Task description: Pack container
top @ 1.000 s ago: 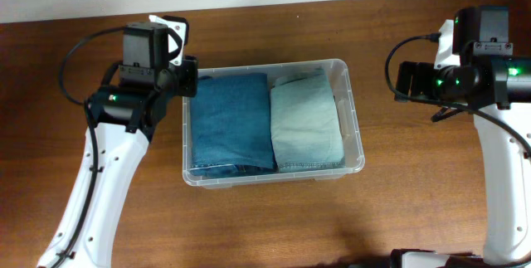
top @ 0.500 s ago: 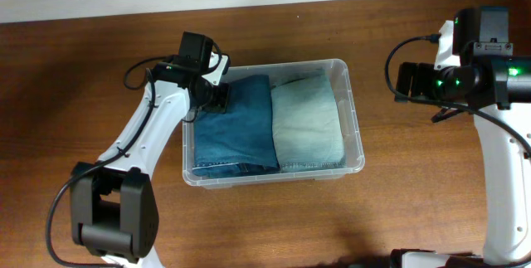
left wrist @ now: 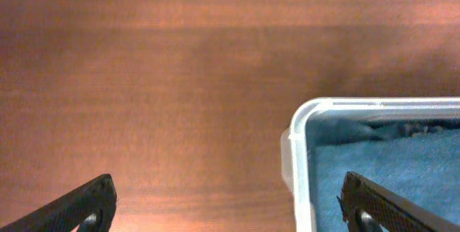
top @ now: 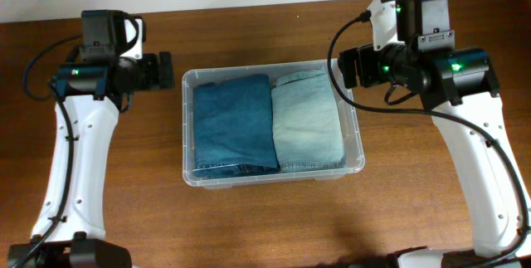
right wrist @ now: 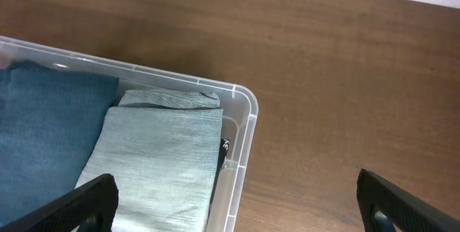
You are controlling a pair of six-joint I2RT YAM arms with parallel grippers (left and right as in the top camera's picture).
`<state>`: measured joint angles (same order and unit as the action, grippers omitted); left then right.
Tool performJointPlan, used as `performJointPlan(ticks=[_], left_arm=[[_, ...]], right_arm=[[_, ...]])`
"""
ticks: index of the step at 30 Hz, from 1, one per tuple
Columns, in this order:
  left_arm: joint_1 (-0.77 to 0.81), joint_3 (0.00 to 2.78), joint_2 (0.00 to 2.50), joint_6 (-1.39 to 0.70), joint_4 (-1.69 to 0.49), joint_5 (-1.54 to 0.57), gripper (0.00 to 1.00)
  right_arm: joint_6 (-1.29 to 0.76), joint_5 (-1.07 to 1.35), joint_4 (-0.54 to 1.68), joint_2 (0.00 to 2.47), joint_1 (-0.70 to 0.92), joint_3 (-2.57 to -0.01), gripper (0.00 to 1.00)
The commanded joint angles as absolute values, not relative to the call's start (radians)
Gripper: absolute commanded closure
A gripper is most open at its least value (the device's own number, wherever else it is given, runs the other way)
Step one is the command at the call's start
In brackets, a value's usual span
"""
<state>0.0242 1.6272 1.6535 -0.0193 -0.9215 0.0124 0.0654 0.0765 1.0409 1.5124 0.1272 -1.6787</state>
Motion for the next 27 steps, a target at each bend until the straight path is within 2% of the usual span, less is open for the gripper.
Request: performJointPlan(ticks=[1, 6, 10, 14, 18, 23, 27], left_arm=[[-0.020, 1.631, 1.590, -0.013, -0.981, -0.011, 0.01], [-0.022, 1.469, 1.254, -0.014, -0.939, -0.011, 0.01], [-0.022, 1.132, 0.888, -0.063, -0.768, -0.012, 0.01], [-0.022, 0.936, 0.655, -0.067, -0.683, -0.011, 0.01], [-0.022, 0.891, 0.502, -0.067, -0.900, -0.011, 0.01], [-0.022, 0.891, 0.481, -0.067, -1.168, -0.011, 0.01], [-0.022, 0.888, 0.481, -0.067, -1.190, -0.011, 0.01]], right_arm=[[0.055, 0.066, 1.063, 1.461, 0.133, -1.687, 0.02], [0.044, -0.025, 1.067, 1.223, 0.164, -1.569, 0.02], [0.044, -0.063, 0.883, 0.895, 0.240, -1.181, 0.02], [0.044, -0.062, 0.837, 0.670, 0.244, -0.972, 0.02], [0.044, -0.061, 0.888, 0.533, 0.244, -0.885, 0.02], [0.044, -0.061, 1.013, 0.529, 0.244, -0.882, 0.02], [0.045, -0.061, 1.022, 0.529, 0.244, -0.882, 0.02]])
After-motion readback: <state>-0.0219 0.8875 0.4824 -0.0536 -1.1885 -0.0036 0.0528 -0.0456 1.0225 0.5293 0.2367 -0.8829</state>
